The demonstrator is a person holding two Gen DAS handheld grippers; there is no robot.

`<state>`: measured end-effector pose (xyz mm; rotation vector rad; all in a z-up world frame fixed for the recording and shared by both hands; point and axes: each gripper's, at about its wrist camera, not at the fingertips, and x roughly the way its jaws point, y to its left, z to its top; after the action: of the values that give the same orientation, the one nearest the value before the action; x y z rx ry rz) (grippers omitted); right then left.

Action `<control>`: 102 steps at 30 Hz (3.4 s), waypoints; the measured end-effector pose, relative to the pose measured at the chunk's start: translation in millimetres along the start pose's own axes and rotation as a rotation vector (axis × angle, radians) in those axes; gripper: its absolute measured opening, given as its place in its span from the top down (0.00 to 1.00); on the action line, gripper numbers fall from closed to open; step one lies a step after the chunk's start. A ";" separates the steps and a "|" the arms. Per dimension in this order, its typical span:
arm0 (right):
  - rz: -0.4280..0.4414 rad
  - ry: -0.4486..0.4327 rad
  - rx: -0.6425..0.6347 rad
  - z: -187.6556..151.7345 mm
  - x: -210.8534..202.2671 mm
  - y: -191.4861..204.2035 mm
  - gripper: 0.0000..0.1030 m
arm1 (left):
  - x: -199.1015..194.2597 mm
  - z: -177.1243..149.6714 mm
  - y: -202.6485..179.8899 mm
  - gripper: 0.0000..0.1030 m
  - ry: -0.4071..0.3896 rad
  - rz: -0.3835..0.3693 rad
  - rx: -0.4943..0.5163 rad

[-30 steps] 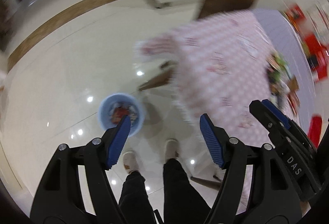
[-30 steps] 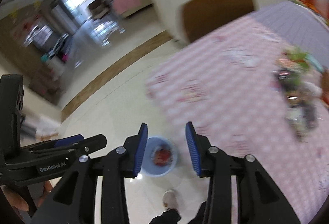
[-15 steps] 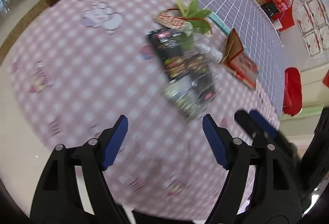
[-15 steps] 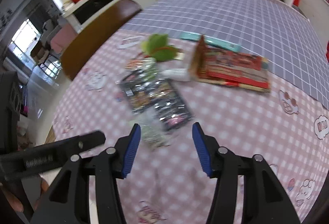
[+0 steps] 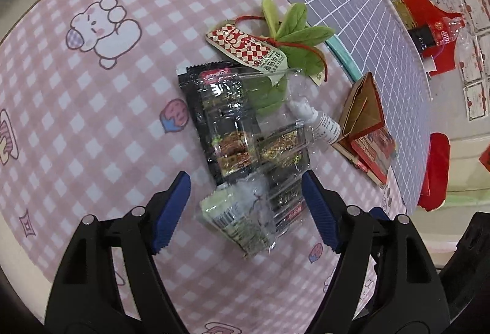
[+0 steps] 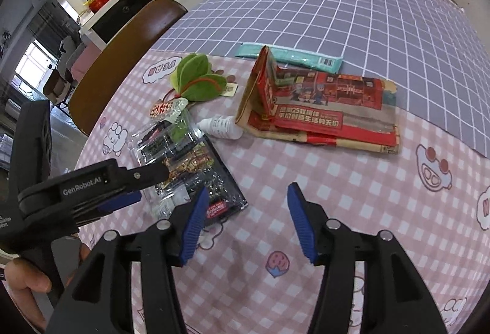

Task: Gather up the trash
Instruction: 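Grasp the clear plastic tray with the left tool while the right tool grasps a snack packet, then carry the plastic tray and snack packet toward the blue bin, then open the left tool over the blue bin while the right tool opens above it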

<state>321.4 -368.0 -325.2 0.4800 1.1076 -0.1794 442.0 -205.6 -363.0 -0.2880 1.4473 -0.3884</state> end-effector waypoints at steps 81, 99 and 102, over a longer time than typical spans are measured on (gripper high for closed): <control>0.298 0.218 -0.593 -199.1 38.1 418.9 0.88 | -244.5 -183.7 402.7 0.81 -0.235 0.121 -0.347; 0.278 0.249 -0.612 -210.9 45.3 445.9 0.88 | -232.2 -173.2 435.8 0.36 -0.139 0.100 -0.450; 0.284 0.256 -0.618 -213.4 46.6 448.7 0.88 | -237.0 -172.3 436.7 0.36 -0.145 0.104 -0.451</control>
<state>335.4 130.8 -316.5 0.0989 1.2588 0.4762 288.6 297.2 -350.7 -0.5880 1.3887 0.0489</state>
